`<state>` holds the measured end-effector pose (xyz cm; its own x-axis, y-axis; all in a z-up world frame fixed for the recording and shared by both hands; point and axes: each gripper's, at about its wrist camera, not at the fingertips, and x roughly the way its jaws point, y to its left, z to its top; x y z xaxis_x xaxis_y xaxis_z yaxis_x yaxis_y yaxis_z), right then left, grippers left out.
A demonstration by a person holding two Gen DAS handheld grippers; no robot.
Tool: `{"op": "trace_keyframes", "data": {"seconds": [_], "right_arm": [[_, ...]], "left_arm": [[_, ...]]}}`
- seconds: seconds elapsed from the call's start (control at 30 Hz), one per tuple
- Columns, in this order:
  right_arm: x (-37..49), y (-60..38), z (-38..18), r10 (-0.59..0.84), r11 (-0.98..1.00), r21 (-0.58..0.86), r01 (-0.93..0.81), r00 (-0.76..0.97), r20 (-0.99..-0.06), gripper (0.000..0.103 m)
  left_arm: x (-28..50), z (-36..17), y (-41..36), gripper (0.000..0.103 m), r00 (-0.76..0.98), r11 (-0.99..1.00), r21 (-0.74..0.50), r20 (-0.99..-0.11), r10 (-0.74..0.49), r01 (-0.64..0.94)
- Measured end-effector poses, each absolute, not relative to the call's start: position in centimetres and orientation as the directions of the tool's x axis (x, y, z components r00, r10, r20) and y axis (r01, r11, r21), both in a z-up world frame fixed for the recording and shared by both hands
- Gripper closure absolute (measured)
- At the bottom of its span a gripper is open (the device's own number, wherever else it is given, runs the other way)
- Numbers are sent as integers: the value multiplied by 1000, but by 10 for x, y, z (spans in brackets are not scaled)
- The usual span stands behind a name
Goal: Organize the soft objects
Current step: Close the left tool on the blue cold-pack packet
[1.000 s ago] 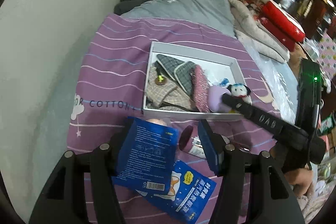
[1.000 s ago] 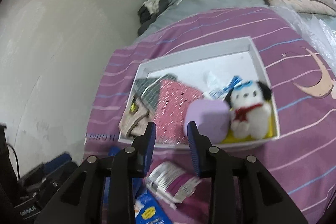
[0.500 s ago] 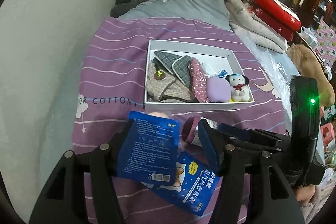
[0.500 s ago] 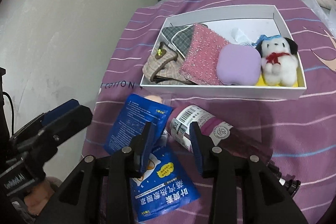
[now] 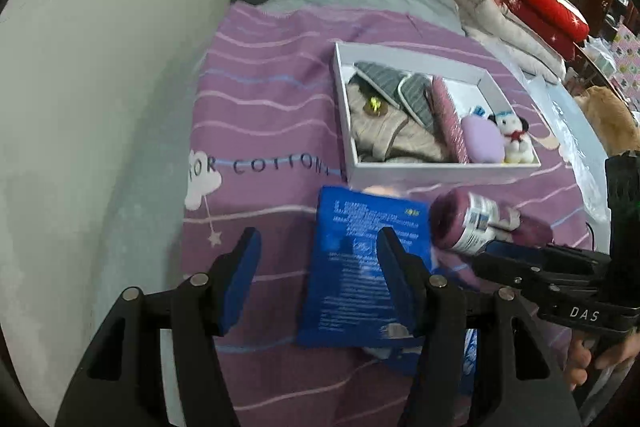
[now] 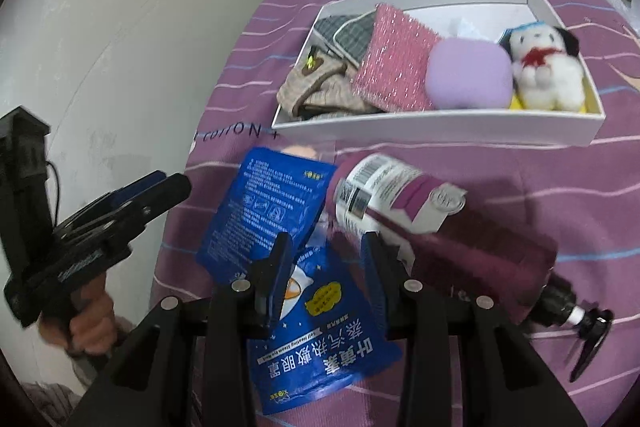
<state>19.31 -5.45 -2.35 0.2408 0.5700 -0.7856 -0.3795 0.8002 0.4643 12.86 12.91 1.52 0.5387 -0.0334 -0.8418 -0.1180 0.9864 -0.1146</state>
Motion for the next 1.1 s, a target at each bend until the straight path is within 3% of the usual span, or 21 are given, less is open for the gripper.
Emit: {"op": "trace_keyframes", "data": {"seconds": [0.1,0.17,0.43,0.6,0.67,0.73,0.8,0.93,1.1], "right_arm": [[187,-50,-32,542,810,429,-400,233,-807,65],[183,-47,-37,540,805,419,-420,225,-811,55],[189,-59,-50,542,815,437,-382,235,-807,54],[186,-65,-56,538,812,438,-385,203,-818,36],[182,-62,-54,547,798,441,-411,187,-816,25],[177,-55,-53,535,790,415,-452,176,-826,20],[173,-50,-53,517,788,387,-479,174,-838,16],[166,-38,-57,510,769,358,-530,169,-844,0],[157,-28,-57,480,768,311,-560,182,-858,0]], "left_arm": [[127,6,137,42,520,982,-170,-848,-106,-79],[129,-3,139,42,490,976,-214,-856,-164,-47],[138,-34,127,37,378,980,-196,-910,-170,-31],[133,-25,117,36,406,989,-144,-906,-120,-30],[128,-15,119,36,440,986,-167,-886,-144,-15],[122,-7,122,35,461,972,-235,-860,-219,23],[123,-14,124,35,424,960,-278,-866,-266,35],[132,-39,123,35,330,967,-254,-912,-242,6],[132,-37,121,35,343,974,-227,-915,-214,3]]}}
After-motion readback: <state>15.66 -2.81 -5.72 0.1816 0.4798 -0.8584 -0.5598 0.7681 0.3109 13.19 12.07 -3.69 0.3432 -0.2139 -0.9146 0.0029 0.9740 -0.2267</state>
